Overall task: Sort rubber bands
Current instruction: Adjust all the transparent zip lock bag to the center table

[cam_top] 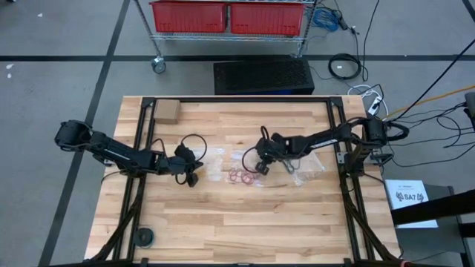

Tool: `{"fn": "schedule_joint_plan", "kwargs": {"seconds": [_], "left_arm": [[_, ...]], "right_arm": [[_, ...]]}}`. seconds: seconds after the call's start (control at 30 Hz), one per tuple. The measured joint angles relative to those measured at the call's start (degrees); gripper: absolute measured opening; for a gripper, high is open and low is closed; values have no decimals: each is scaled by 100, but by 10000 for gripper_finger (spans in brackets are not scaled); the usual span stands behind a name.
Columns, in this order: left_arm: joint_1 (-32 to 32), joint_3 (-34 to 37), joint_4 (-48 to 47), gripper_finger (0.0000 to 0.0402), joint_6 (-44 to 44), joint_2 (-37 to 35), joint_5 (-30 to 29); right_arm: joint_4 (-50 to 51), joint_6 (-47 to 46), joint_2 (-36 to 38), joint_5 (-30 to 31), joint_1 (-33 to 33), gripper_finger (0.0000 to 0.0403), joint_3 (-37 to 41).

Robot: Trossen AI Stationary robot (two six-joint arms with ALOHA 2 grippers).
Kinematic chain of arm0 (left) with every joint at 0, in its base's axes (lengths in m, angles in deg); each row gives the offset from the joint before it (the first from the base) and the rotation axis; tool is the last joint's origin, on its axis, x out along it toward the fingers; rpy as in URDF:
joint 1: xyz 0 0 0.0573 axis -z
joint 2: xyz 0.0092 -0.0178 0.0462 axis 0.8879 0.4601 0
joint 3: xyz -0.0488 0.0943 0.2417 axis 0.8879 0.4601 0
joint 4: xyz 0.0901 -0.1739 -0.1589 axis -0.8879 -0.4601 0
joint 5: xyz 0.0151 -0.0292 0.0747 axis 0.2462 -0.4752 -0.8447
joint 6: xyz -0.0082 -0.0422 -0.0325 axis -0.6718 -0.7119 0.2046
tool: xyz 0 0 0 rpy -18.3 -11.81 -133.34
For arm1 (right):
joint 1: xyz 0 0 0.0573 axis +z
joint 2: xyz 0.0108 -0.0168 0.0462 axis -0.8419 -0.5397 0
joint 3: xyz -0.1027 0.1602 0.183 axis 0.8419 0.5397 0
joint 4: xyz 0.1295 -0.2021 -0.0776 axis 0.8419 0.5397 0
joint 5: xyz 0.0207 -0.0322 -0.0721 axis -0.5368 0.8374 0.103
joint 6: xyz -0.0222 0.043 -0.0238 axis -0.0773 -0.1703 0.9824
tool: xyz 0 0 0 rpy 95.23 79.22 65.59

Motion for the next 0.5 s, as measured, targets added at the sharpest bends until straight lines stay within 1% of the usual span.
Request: {"fn": "schedule_joint_plan", "kwargs": {"seconds": [0.17, 0.23, 0.5], "left_arm": [[0, 0, 2, 0, 0, -1, -1], [0, 0, 1, 0, 0, -1, -2], [0, 0, -1, 0, -3, 0, -4]], "right_arm": [[-246, -34, 0, -91, -68, 0, -2], [-259, -248, 0, -212, -66, 0, -58], [-259, -350, -8, -205, 17, 0, -159]]}}
